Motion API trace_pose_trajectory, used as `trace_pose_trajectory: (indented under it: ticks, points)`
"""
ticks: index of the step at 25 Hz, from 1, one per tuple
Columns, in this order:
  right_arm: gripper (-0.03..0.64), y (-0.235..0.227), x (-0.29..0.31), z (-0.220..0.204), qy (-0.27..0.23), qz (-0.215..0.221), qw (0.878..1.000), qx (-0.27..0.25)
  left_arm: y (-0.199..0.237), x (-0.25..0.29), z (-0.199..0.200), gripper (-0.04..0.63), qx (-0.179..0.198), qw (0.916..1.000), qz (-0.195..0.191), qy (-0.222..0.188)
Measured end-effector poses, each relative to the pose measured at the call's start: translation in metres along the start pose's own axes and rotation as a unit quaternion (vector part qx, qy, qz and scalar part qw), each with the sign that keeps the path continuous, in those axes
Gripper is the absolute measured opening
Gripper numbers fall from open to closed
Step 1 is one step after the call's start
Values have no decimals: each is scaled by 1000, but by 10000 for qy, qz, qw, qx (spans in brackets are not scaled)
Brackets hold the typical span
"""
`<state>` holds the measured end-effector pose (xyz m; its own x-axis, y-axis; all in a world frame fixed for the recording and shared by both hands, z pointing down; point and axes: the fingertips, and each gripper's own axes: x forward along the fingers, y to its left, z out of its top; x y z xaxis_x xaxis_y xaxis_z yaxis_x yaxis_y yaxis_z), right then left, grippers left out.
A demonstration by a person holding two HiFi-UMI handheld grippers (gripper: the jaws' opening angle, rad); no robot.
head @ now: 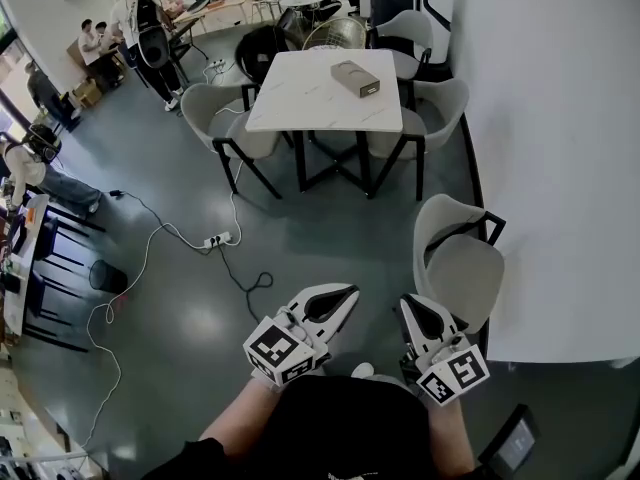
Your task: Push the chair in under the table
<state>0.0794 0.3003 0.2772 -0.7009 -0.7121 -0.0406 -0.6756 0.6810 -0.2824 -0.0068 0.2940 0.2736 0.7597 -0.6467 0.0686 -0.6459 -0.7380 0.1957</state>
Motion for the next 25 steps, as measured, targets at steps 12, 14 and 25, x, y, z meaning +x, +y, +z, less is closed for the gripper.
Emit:
trace_pose_trajectory:
  ticks: [12,14,25]
  points:
    - [11,-50,-26,2,-14,-105,9997,239,-11,43,-10,2,-49,9998,181,68]
    - [11,-58,-23,2,-12,-151,9996,256,-7,50,-11,2,-69,9998,146,81]
    - [11,-108,41,-8,127,-476,9982,341,66,89,-11,2,-278,9995,-135,109]
